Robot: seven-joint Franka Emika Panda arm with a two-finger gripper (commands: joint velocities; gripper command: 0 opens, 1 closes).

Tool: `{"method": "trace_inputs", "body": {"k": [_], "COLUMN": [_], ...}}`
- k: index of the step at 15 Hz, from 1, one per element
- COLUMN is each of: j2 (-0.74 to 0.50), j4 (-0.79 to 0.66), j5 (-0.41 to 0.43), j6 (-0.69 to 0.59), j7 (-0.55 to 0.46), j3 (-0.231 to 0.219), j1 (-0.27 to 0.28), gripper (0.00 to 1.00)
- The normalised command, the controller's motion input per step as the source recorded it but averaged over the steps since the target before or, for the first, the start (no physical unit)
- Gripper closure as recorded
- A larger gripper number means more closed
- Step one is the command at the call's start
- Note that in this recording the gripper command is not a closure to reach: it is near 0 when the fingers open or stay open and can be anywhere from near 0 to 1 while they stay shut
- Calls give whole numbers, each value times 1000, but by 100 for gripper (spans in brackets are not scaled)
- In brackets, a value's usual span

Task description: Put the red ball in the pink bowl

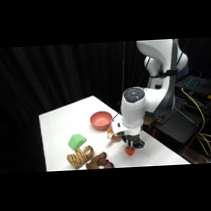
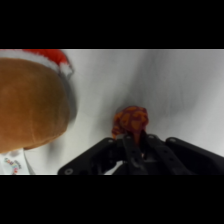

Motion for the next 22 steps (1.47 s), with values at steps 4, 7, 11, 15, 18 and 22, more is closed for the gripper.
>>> {"method": "trace_inputs", "body": {"k": [4,7,11,15,18,22], "j2": [-203,-591,-641,-487,-502,-434], "j4": [107,0,-101,-238,-386,-351], "j5": [82,92,18,-37,-40,9], "j6": [-404,-568,-416,-79,62,145], "j7": [-51,-61,-25,-38,-109,-196], "j3": [-44,-18,-27,-84,-154,-159], "j1": [6,-51,-81,-178,-253,-241], "gripper": [29,27,22,20,21,21]}}
